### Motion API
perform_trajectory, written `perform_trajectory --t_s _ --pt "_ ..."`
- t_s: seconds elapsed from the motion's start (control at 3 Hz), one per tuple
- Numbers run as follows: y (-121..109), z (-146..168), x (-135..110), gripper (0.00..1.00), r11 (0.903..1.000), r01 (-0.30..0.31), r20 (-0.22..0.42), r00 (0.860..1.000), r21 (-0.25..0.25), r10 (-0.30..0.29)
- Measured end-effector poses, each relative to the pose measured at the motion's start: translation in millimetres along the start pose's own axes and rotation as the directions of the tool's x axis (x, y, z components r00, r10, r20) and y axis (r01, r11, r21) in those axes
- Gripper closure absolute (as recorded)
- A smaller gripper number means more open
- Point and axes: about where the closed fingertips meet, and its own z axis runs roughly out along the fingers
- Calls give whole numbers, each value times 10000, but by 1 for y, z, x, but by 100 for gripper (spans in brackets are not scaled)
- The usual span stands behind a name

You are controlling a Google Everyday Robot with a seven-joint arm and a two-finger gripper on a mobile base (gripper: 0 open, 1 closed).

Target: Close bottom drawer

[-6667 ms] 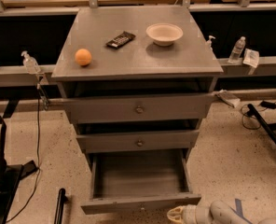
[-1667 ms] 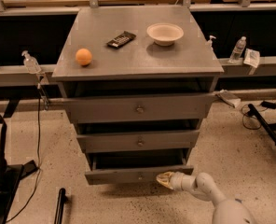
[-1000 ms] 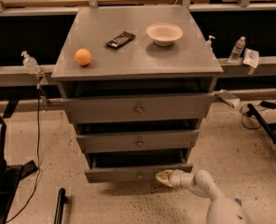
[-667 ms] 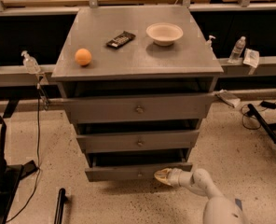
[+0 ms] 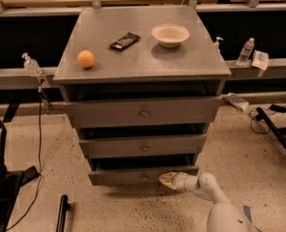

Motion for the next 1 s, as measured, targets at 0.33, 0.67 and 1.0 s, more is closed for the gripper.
perform_trajectory --t_s 0.33,0.67,1.0 --pt "-2 4 -1 100 10000 15 96 10000 -46 -14" --pt "6 3 8 100 9997 -57 71 10000 -252 59" --pt "1 10 5 100 9997 16 142 9999 -233 -12"
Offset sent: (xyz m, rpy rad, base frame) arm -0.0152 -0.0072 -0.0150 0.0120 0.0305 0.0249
